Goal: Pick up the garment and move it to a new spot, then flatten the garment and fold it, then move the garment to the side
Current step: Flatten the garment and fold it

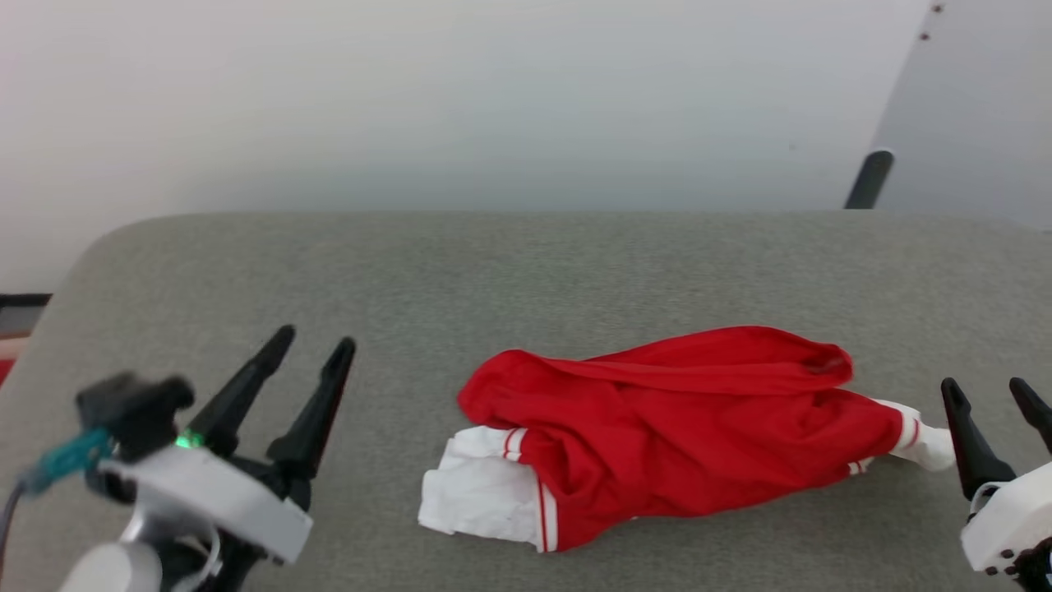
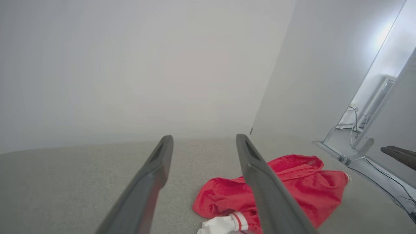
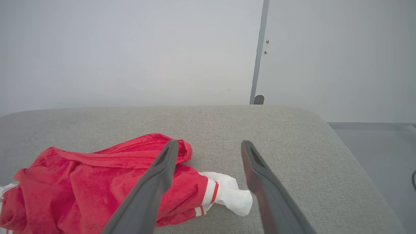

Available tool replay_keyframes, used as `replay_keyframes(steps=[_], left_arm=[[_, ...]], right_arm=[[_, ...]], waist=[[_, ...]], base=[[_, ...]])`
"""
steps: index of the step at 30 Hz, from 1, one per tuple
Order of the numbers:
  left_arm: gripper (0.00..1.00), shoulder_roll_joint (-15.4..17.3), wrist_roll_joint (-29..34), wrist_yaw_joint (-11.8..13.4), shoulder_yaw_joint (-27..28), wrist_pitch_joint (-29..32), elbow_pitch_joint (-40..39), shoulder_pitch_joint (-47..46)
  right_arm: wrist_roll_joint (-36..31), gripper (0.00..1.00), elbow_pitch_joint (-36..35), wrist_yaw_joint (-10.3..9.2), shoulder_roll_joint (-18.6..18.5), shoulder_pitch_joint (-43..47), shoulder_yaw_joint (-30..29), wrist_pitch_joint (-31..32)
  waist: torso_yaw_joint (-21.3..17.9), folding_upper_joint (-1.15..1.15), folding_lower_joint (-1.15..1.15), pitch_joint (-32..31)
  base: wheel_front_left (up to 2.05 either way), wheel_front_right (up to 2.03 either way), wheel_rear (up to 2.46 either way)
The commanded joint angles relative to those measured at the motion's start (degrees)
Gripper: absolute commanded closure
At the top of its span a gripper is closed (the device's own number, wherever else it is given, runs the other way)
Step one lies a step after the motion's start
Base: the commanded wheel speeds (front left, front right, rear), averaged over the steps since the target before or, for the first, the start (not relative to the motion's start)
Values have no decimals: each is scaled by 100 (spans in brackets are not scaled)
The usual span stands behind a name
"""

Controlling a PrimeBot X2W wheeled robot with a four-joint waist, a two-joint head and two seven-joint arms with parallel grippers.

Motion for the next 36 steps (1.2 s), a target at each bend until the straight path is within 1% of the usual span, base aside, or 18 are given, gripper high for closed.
replay_keyframes(steps=[1,3,6,9,11,15,19,22,26,31,35,36], left_arm=[[0,53,-124,-20,-47,132,-26,-141],[0,160,-345,-22,-186,532,-31,-391],[0,263,-741,-13,-360,1300,98,-863],[0,251,-1130,27,-542,2069,291,-1455],[0,264,-1264,43,-715,2541,433,-1827],[0,187,-1468,51,-1086,3317,765,-2438],[0,188,-1392,29,-1471,3867,1017,-2874],[0,224,-1273,0,-1742,4026,1204,-3122],[0,263,-1163,-18,-2105,3996,1421,-3373],[0,547,-1139,-23,-2799,3804,1570,-3659],[0,807,-1120,-24,-3356,3515,1758,-3914],[0,807,-1120,-24,-3356,3515,1758,-3914]], right_arm=[[-31,0,-52,-4,46,68,-3,-41],[-51,0,-120,-4,146,84,32,-74],[-66,0,-190,-4,248,9,111,-93],[-43,0,-232,-4,312,-127,163,-143],[-27,0,-226,-4,349,-186,213,-166],[15,0,-201,-4,414,-317,323,-196],[55,0,-164,-4,461,-427,376,-259],[124,0,-131,-4,508,-527,410,-300],[163,0,-75,-4,549,-577,455,-381],[217,0,22,-4,597,-700,539,-489],[237,0,98,-4,627,-786,619,-548],[237,0,98,-4,627,-786,619,-548]], waist=[[-162,0,0,48],[-264,0,0,94],[-407,0,0,209],[-539,0,0,340],[-629,0,0,433],[-812,0,0,625],[-997,0,0,822],[-1124,0,0,974],[-1265,0,0,1175],[-1423,0,0,1414],[-1524,0,0,1557],[-1524,0,0,1557]], base=[[0,0,0],[0,0,0],[0,0,0],[0,0,0],[0,0,0],[0,0,0],[0,0,0],[0,0,0],[0,0,0],[0,0,0],[0,0,0],[0,0,0]])
